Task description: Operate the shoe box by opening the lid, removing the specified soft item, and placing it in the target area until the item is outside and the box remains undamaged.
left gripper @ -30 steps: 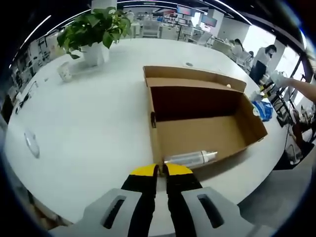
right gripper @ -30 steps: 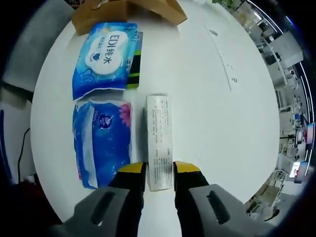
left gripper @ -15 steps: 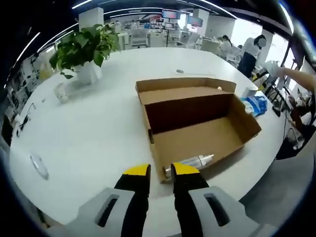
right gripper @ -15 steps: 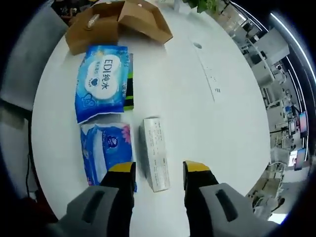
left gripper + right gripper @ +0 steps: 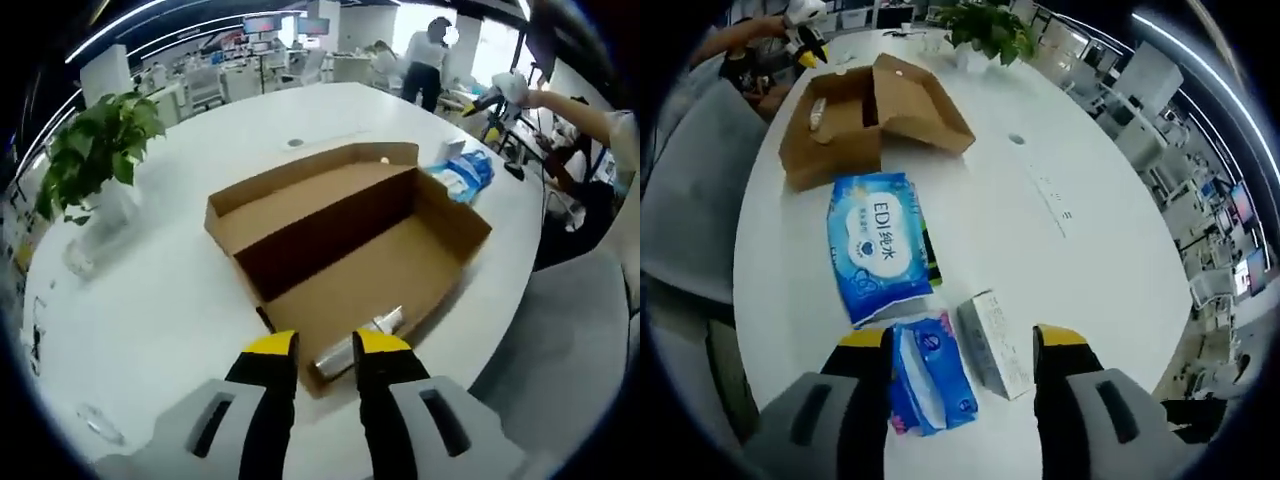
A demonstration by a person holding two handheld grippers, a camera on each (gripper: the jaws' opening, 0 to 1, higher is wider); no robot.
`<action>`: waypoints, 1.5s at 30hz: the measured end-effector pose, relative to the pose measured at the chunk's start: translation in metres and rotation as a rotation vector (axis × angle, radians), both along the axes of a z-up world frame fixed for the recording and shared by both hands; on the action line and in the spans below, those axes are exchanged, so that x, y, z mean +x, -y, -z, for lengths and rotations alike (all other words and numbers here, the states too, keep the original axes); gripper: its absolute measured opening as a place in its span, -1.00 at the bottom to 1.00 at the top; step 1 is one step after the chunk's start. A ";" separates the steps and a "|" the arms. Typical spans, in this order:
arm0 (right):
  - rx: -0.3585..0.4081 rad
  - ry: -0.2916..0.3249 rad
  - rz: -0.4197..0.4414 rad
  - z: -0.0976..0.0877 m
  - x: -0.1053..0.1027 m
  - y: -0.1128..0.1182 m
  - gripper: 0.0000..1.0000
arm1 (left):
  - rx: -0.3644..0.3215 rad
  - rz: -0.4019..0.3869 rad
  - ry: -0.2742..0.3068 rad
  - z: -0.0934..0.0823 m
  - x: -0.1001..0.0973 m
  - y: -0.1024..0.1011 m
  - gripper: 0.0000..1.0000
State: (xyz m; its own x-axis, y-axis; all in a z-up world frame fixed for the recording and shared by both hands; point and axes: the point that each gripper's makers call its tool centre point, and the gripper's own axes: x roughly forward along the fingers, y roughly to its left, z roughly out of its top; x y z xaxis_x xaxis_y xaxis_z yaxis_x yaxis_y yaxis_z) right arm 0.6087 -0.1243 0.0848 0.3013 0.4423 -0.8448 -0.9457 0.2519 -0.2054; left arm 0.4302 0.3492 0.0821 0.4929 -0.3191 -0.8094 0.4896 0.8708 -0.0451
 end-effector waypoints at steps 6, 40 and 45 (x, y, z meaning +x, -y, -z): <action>0.085 -0.007 0.054 -0.009 -0.030 -0.011 0.24 | 0.030 0.120 -0.051 0.006 0.004 0.007 -0.49; 0.395 -0.028 0.290 -0.042 -0.139 -0.063 0.92 | 0.096 0.700 -0.370 0.068 0.006 0.040 -0.01; 0.421 -0.021 0.304 -0.047 -0.143 -0.069 0.92 | 0.080 0.774 -0.395 0.076 0.003 0.046 -0.01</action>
